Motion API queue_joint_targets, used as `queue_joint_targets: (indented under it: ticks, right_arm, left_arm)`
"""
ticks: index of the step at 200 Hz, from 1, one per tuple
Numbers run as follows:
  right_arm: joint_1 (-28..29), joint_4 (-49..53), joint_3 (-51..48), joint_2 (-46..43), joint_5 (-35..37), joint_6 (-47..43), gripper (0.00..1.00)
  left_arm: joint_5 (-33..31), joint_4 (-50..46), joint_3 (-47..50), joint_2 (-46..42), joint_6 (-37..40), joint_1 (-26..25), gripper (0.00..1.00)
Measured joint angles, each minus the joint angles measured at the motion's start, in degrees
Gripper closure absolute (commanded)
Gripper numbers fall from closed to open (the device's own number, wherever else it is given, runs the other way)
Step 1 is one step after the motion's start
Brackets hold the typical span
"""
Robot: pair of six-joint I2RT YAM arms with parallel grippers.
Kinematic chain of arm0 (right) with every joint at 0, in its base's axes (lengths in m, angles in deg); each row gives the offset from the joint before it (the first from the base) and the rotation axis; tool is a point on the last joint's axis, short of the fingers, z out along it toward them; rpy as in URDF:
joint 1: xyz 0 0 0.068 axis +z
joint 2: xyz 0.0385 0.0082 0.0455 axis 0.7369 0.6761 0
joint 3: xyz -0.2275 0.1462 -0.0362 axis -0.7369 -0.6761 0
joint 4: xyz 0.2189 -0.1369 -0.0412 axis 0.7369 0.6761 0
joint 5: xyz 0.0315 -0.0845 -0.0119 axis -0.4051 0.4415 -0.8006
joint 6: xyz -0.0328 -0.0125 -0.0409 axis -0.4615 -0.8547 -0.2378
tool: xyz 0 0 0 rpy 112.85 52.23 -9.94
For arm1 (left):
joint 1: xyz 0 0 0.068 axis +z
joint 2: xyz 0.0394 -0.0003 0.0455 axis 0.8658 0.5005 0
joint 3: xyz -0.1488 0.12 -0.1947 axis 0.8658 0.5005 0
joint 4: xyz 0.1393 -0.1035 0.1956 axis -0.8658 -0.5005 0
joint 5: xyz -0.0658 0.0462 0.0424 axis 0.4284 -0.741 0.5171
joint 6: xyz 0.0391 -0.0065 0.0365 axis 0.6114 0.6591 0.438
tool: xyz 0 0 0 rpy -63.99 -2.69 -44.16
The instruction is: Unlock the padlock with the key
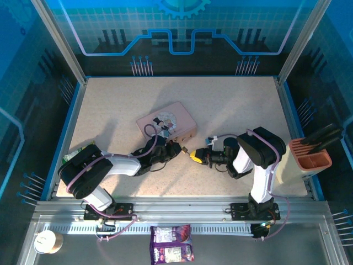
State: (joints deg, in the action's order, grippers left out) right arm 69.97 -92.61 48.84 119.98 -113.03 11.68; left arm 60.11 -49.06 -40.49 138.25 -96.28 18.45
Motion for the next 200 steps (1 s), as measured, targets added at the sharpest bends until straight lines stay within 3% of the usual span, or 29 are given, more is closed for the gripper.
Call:
queue_joint_targets:
  ticks: [117,200]
  right_arm:
    - [0.07,-0.15,-1.84,0.50,3.34,-4.15,1.00]
    - [0.11,15.67,-1.99,-8.92,7.91,-10.01,1.00]
  left_arm:
    - [-1.70,-9.01,-4.02,1.51,5.31,-0.83,0.94]
    - [-4.22,-12.98,-5.51,1.57,7.91,-1.36,0.72]
